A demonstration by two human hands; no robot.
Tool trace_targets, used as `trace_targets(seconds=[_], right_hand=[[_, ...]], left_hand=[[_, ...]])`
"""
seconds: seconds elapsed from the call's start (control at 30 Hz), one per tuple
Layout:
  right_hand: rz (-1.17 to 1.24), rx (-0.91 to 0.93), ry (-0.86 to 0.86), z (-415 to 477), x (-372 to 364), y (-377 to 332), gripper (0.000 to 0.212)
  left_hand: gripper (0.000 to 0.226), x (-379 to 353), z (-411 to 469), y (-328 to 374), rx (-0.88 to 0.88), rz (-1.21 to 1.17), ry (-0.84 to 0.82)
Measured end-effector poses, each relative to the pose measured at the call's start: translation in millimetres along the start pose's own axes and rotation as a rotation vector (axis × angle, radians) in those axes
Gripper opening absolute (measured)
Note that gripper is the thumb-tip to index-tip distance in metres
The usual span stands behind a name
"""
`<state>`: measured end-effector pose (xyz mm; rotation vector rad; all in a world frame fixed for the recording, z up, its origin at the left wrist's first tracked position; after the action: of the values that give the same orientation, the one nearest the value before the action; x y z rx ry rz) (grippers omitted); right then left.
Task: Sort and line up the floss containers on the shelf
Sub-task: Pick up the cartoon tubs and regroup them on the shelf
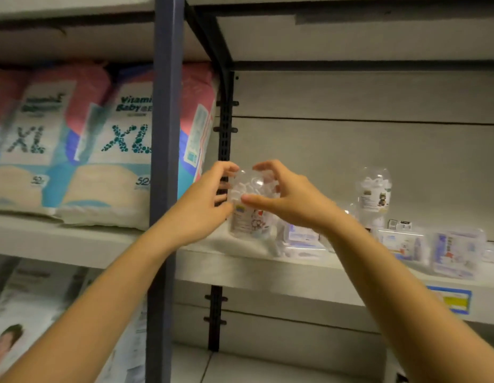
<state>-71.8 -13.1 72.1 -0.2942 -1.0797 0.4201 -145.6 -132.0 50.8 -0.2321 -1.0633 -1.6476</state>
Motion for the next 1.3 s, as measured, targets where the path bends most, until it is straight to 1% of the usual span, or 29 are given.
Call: trace_targets(seconds=[0.1, 0.2, 0.3, 0.37, 0.43, 0.53, 0.6, 0.8, 0.87, 1.03, 1.1, 1.23, 1.27, 1.3], right_hand=[[0.001, -0.084, -0.029, 29, -16, 8, 0.063], [0.007, -0.148, -0.084, 45, -36, 18, 0.064], [0.019, -0.197, -0.146, 53, -57, 27, 0.065], [-0.030, -0.204, -0.158, 56, -62, 30, 0.065], [-0.139, -0.178, -0.129, 55, -57, 27, 0.061], [-0.357, -0.119, -0.045, 55, -44, 24, 0.048], [-0.428, -0.138, -0.036, 61, -42, 26, 0.039], [-0.478, -0.236, -0.023, 89, -53, 38, 0.037], [-0.481, -0.268, -0.012, 97, -54, 44, 0.036], [-0.488, -0.326, 0.007, 109, -55, 56, 0.035], [-0.499, -0.332, -0.006, 111, -55, 58, 0.036], [-0.585, -0.316, -0.089, 108, -53, 52, 0.038], [-0.615, -0.282, -0.085, 103, -48, 46, 0.039], [-0.653, -0.232, -0.063, 96, -39, 38, 0.039]], left_hand=[[0.055, 7, 13, -18, 0.054, 0.148, 0.022], [0.054, 7, 18, -32, 0.118, 0.293, 0.023], [0.052, 2, 18, -40, 0.176, 0.368, -0.047], [0.053, -1, 17, -42, 0.198, 0.391, -0.098], [0.053, -1, 17, -42, 0.201, 0.403, -0.120], [0.054, 1, 21, -46, 0.234, 0.393, -0.132], [0.055, 0, 29, -52, 0.271, 0.400, -0.140], [0.054, -6, 61, -71, 0.361, 0.467, -0.186], [0.056, -9, 70, -77, 0.390, 0.458, -0.194], [0.055, -14, 84, -89, 0.397, 0.405, -0.196], [0.054, -14, 87, -93, 0.396, 0.396, -0.188], [0.055, -16, 88, -95, 0.399, 0.408, -0.198], [0.058, -15, 88, -92, 0.379, 0.404, -0.161], [0.059, -13, 86, -88, 0.347, 0.385, -0.086]])
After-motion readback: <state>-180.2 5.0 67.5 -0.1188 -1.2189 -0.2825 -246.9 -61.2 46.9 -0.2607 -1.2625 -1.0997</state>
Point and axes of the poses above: each hand's wrist, its own z-axis towards the middle knuckle, its own x-axis out of the back of the hand, y = z × x, the point moved 5 cm from there along z, towards the middle knuckle, and after that the axes turned 12 degrees about -y, right-handed, at the moved point
